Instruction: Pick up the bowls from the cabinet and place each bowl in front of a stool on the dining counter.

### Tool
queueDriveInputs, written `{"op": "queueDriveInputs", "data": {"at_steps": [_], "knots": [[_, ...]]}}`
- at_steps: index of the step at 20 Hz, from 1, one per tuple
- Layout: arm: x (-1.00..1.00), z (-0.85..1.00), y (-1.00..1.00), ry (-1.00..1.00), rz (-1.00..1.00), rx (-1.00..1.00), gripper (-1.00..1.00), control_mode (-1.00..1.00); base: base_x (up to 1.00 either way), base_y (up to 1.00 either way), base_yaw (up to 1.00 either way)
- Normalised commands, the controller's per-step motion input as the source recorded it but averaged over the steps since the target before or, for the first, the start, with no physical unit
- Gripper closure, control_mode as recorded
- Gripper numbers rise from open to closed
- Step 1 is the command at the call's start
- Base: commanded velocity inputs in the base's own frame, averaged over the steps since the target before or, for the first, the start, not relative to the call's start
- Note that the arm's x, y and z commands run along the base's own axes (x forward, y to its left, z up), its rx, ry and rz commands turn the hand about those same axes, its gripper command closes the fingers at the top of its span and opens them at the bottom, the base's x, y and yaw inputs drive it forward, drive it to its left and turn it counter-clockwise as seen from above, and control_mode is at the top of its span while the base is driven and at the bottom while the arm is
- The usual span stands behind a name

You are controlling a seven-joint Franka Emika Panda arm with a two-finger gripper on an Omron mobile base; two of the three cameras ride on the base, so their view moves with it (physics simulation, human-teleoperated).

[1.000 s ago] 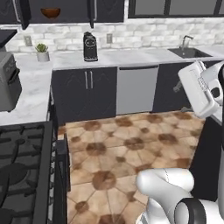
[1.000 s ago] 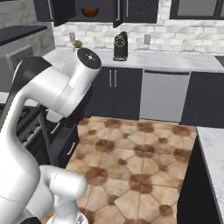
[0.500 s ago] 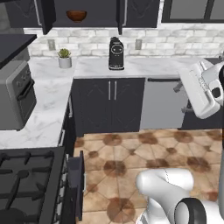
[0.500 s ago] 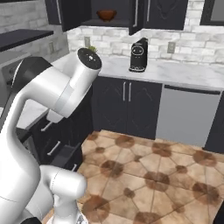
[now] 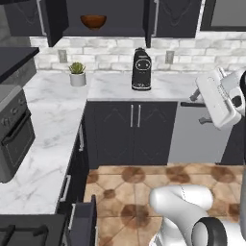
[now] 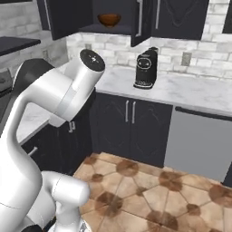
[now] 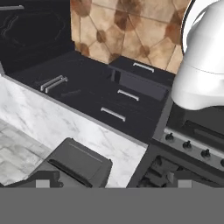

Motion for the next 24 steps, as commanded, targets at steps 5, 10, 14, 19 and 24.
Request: {"op": "queueDriveInputs", "data": {"at_steps": [5, 10, 14, 19, 24], "knots": [[0.00, 0.00, 0.00, 0.00, 0.00, 0.00, -1.00, 1.00, 1.00, 0.01, 0.12], [0.00, 0.00, 0.00, 0.00, 0.00, 0.00, -1.00, 1.00, 1.00, 0.14, 0.08], [0.00, 0.00, 0.00, 0.00, 0.00, 0.00, -1.00, 1.00, 1.00, 0.47, 0.04], [0.00, 0.00, 0.00, 0.00, 0.00, 0.00, -1.00, 1.00, 0.85, 0.62, 0.00], [0.00, 0.00, 0.00, 0.00, 0.00, 0.00, -1.00, 1.00, 0.93, 0.24, 0.00]]}}
